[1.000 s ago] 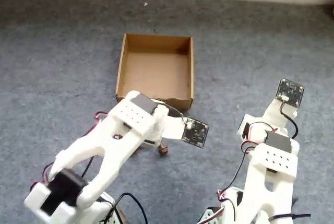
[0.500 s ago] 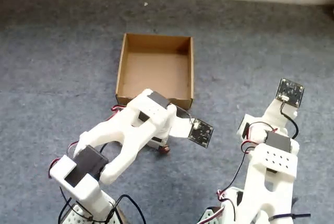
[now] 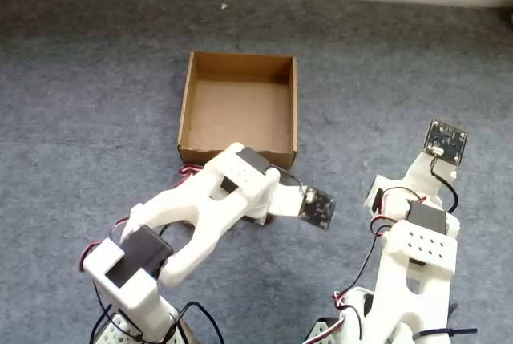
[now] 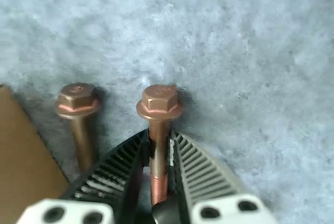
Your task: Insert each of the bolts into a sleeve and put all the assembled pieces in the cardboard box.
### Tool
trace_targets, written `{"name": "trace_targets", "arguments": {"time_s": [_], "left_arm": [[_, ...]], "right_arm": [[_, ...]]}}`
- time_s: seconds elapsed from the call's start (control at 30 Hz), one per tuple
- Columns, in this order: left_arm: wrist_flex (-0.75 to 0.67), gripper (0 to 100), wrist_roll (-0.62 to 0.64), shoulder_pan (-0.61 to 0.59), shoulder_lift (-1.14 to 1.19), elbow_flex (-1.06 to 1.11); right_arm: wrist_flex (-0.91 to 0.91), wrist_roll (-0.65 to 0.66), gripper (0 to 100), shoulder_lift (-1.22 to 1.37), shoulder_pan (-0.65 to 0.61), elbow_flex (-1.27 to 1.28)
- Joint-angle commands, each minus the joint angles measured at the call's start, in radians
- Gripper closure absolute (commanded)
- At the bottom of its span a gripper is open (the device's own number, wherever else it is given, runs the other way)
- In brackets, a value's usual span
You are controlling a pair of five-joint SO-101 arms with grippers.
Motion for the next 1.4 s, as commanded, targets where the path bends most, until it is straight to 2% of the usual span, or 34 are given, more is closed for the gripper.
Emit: {"name": "trace_targets", "arguments": {"time_s": [0.0,0.33,0.5,0.67,0.77,1.0,1.27,1.37], "left_arm": [[-0.051,99,0.11,0.025,-0.001,-0.105],[-0.02,99,0.371,0.021,-0.295,-0.124],[-0.02,99,0.52,-0.044,-0.427,-0.124],[-0.003,99,0.686,-0.133,-0.539,-0.124],[0.041,99,0.769,-0.174,-0.625,-0.122],[0.143,99,0.941,-0.252,-0.831,-0.122],[0.157,99,1.238,-0.289,-1.017,-0.122],[0.152,99,1.33,-0.286,-1.059,-0.122]], "right_arm": [[-0.018,0.002,99.3,-0.035,0.01,-0.012],[-0.015,0.002,99.3,-0.036,0.044,-0.015],[0.054,0.002,99.3,-0.101,0.054,-0.064],[0.128,0.002,99.3,-0.274,0.028,-0.087],[0.154,0.002,99.3,-0.398,-0.053,-0.082],[0.157,-0.002,99.3,-0.61,-0.344,-0.081],[0.153,-0.002,99.3,-0.676,-0.529,-0.081],[0.099,-0.005,99.3,-0.682,-0.595,-0.076]]}}
